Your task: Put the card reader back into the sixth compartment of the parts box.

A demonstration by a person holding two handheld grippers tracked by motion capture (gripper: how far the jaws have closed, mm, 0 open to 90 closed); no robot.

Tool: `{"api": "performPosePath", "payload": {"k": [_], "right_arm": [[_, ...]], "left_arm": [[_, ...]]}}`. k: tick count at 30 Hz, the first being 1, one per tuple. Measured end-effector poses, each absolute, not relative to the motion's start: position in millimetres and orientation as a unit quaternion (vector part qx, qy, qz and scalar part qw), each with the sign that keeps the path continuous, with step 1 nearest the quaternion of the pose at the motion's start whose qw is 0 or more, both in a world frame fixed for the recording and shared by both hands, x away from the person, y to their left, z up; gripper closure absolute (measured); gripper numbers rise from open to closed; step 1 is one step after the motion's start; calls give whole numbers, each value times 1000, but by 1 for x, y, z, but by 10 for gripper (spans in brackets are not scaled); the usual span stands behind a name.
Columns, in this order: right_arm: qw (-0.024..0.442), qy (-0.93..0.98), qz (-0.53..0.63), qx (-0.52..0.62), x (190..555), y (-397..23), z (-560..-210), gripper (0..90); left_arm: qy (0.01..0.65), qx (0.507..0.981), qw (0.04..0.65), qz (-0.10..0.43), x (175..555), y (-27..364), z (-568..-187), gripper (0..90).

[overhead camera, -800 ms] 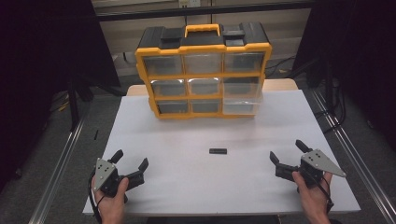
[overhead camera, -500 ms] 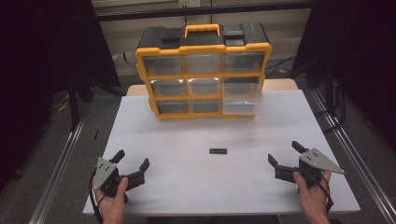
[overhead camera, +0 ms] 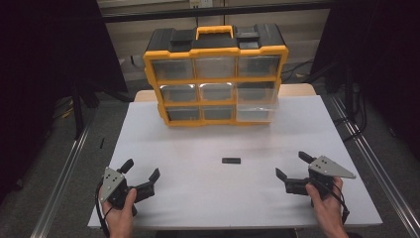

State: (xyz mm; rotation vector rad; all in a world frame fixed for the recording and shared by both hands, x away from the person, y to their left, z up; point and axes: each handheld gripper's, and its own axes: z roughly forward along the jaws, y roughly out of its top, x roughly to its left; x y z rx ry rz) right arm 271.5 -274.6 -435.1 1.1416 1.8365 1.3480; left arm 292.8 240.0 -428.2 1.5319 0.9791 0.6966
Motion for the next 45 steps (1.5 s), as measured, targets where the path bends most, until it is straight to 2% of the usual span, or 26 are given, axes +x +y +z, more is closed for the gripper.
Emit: {"api": "performPosePath", "payload": {"k": [11, 33, 45], "right_arm": [[259, 714, 508, 405, 280, -258, -430, 16], [159, 765, 508, 363, 306, -221, -422, 16], [146, 786, 500, 333, 321, -199, -414, 17]], "left_arm": [[419, 647, 564, 297, 292, 241, -428, 33], [410, 654, 565, 291, 294, 239, -428, 36], [410, 652, 565, 294, 294, 239, -428, 35]]}}
